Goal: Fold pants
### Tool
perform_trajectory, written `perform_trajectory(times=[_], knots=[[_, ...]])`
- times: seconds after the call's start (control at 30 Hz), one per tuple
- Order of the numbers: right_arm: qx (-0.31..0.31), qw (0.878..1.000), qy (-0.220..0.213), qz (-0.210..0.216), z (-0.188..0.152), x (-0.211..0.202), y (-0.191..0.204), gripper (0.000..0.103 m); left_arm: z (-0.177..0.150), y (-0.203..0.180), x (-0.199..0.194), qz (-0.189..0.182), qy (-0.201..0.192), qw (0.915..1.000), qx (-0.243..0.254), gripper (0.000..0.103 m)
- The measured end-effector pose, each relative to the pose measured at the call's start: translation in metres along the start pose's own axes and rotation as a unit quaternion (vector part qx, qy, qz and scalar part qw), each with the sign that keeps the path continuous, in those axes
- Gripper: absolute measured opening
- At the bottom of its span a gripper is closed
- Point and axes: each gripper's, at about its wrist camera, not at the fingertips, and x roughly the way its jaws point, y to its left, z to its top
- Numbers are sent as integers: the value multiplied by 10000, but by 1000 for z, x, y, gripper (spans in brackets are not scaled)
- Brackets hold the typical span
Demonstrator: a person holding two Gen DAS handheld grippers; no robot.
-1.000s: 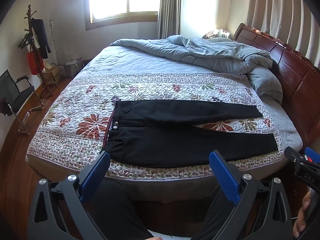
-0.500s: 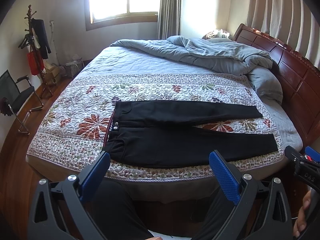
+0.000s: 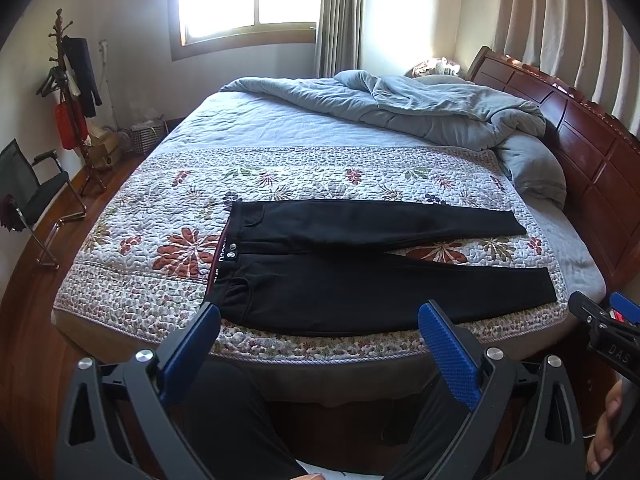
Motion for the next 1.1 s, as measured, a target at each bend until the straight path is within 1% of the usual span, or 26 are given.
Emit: perform_trajectory(times=[0.4,0.43,0.5,0.53,0.57,0.6,0.63,0.67,0.7,0.73,0.77,0.8,0.83,0.87,0.9,0.93,0.97,1.0,1.03,1.07,1.1], knots=[[-29,10000,77,-16,2,11,2,100,0,5,13,-14,118,9999,-35,99],[-43,9999,88,-25,2,13,2,100,0,7,16,-53,138,9999,-40,99],[-109,9999,101,32,3,20,2,100,1,10,25,-324,195,9993,6,99],[-221,9994,88,266,5,28,2,100,1,14,35,-578,286,9979,34,99],[-286,9984,54,488,7,34,1,100,1,18,48,-874,448,9952,54,99],[-396,9945,-23,966,9,42,-2,100,0,26,69,-1290,729,9889,43,99],[-556,9848,-181,1634,14,56,-6,100,0,35,89,-1582,938,9829,5,99],[-754,9790,-216,1882,16,70,-8,100,1,49,114,-1773,1118,9778,-24,99],[-1003,9776,-140,1845,18,85,-7,100,2,59,131,-1727,1148,9783,38,99],[-1349,9801,54,1456,19,106,-5,100,2,68,146,-1592,1150,9804,147,99],[-1723,9794,258,1023,18,130,-2,100,3,82,173,-1308,1293,9823,369,99],[-1998,9763,354,753,18,149,-3,100,4,91,191,-1174,1440,9814,490,99],[-2220,9726,290,621,20,164,-6,100,6,103,208,-1053,1603,9799,557,99],[-2328,9699,147,699,25,170,-10,100,13,124,232,-926,1799,9780,504,99],[-2393,9675,23,814,29,176,-15,100,21,139,248,-920,1915,9763,411,99],[-2394,9670,-10,867,32,183,-20,100,30,155,262,-952,1986,9750,300,99],[-2244,9701,214,905,41,203,-29,100,45,175,280,-1043,1994,9743,108,99],[-2020,9728,565,980,47,224,-39,100,57,191,293,-1166,1987,9731,-83,99],[-1633,9744,1123,1061,54,254,-52,100,71,211,313,-1341,2037,9691,-378,99],[-1432,9731,1397,1146,60,272,-62,100,85,230,335,-1438,2145,9634,-720,99],[-1257,9713,1558,1282,63,286,-69,100,96,241,352,-1502,2201,9595,-916,99]])
